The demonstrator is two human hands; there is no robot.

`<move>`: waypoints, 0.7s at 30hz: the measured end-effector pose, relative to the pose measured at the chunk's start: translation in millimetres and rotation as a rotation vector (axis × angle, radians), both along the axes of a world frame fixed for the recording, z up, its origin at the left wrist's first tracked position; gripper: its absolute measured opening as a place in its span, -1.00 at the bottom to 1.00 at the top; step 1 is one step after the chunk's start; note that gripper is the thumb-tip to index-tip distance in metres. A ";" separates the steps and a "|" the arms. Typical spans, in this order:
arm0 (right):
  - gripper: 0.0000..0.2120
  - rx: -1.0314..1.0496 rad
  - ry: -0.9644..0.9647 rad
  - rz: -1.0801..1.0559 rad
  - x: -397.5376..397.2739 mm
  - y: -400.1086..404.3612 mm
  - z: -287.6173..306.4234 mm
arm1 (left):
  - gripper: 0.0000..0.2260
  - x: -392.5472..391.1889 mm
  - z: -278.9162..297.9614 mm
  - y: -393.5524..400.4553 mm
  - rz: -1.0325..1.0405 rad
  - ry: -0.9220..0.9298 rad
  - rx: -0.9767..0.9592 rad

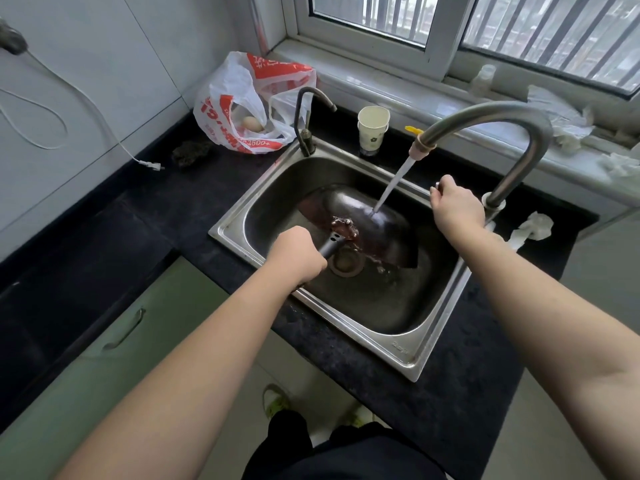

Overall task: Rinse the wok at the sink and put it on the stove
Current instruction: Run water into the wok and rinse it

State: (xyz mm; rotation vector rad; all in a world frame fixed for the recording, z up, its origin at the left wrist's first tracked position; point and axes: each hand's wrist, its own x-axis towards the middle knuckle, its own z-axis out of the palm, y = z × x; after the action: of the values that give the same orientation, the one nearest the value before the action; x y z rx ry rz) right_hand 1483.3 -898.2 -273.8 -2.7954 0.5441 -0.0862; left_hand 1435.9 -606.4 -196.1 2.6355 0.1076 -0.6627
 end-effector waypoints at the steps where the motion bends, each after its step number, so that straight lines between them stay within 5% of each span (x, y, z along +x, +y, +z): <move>1: -0.72 0.001 0.001 0.001 -0.3 0.2 0.4 | -0.86 2.0 0.8 2.4 0.015 0.007 -0.013; 21: -0.73 -0.003 -0.020 0.001 -2.4 1.1 1.4 | -0.76 2.1 -16.2 21.3 0.274 0.131 -0.300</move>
State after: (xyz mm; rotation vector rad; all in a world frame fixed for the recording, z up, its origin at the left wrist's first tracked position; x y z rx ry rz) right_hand 1480.9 -897.0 -272.5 -2.7943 0.5381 -0.1145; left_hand 1438.0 -585.1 -212.3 2.2370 0.3701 -0.6957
